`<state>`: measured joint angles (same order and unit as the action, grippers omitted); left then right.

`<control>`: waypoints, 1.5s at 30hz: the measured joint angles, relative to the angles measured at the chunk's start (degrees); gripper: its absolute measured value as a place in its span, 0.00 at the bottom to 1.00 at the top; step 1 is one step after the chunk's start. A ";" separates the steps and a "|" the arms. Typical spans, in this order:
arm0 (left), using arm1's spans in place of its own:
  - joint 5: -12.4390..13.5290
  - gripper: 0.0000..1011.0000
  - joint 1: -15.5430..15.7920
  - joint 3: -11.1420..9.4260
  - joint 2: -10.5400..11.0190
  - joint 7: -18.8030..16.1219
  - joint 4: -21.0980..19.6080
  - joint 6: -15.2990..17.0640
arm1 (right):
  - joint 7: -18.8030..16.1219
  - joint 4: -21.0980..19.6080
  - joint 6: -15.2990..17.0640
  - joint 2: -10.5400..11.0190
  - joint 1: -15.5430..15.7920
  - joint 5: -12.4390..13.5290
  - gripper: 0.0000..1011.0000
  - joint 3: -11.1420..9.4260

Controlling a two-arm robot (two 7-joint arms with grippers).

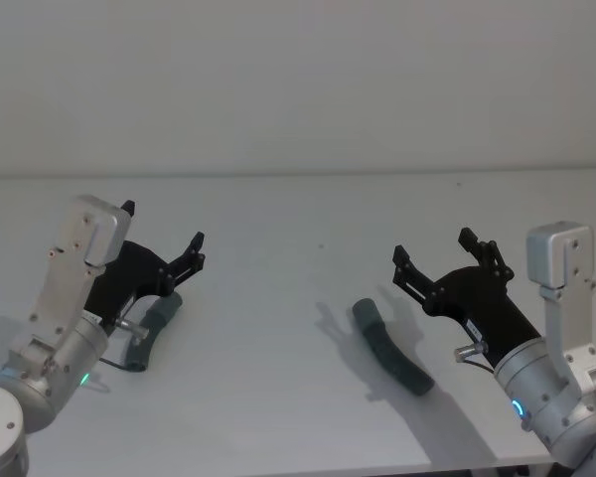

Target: Use both hands to pick up one end of the pipe from the table, align the ends, and insert them.

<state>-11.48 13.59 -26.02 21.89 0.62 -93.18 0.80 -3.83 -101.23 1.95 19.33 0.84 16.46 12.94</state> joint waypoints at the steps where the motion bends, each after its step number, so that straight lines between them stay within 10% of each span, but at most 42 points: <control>1: 0.00 0.99 0.00 0.00 0.00 0.00 0.00 0.00 | 0.00 0.00 0.00 0.00 0.00 0.00 0.99 0.00; 45: 0.00 0.99 0.00 0.00 0.00 0.00 0.00 0.00 | 0.00 0.00 0.00 0.00 0.00 0.00 0.99 0.00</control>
<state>-11.48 13.59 -26.02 21.89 0.62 -93.18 0.80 -3.83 -101.23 1.95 19.33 0.84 16.46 12.94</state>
